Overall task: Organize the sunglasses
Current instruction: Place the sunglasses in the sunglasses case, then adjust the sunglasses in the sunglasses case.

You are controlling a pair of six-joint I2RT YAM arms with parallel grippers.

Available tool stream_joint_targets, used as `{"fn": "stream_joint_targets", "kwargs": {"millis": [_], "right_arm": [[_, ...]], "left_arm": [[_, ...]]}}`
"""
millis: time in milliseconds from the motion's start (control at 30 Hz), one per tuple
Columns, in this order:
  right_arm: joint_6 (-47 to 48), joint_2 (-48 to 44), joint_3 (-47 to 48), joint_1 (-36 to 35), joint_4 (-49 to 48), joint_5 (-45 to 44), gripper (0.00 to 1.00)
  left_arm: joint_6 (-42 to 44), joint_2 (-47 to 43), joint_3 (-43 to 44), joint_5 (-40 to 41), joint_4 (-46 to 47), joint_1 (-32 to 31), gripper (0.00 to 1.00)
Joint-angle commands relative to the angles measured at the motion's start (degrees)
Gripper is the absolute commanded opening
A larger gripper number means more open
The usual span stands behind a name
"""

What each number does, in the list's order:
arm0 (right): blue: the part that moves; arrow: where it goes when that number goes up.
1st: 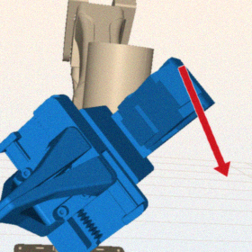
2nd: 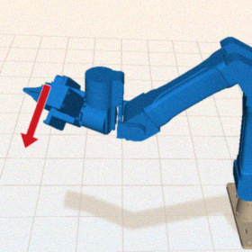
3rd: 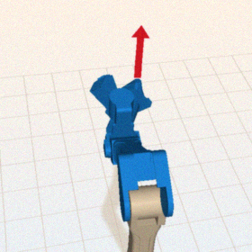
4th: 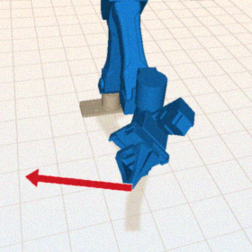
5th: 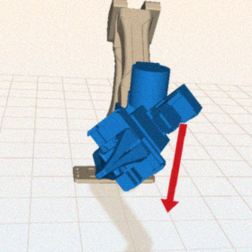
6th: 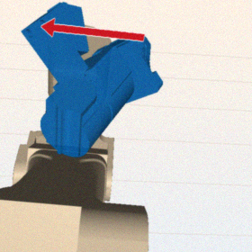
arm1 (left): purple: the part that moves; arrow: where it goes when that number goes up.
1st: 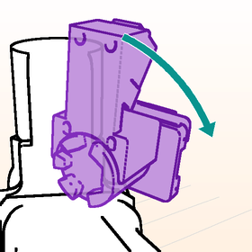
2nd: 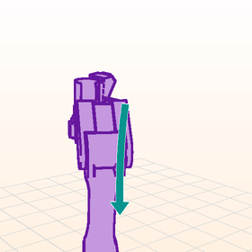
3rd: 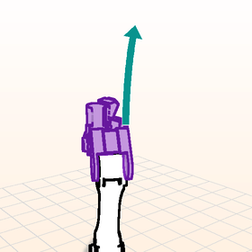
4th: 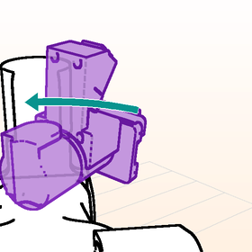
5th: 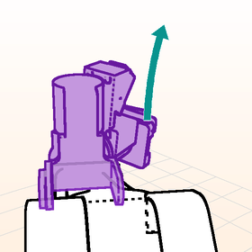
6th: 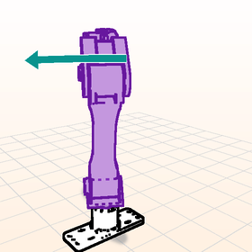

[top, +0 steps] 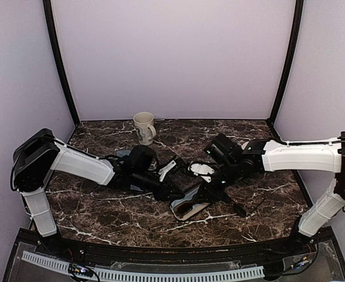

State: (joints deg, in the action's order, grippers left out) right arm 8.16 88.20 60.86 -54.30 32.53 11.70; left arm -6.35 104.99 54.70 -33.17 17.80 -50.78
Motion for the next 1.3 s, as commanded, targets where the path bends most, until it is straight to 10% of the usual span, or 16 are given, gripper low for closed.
{"fn": "stream_joint_targets", "kwargs": {"millis": [0, 1267], "right_arm": [[-6.0, -3.3, -2.4, 1.2, -2.6, -3.0, 0.48], [-40.1, -9.0, -21.0, -2.4, -27.7, -5.4, 0.35]], "left_arm": [[1.4, -1.3, 1.0, 2.7, -2.7, -1.5, 0.29], [4.2, -4.5, 1.1, 21.6, -8.5, -8.6, 0.30]]}}
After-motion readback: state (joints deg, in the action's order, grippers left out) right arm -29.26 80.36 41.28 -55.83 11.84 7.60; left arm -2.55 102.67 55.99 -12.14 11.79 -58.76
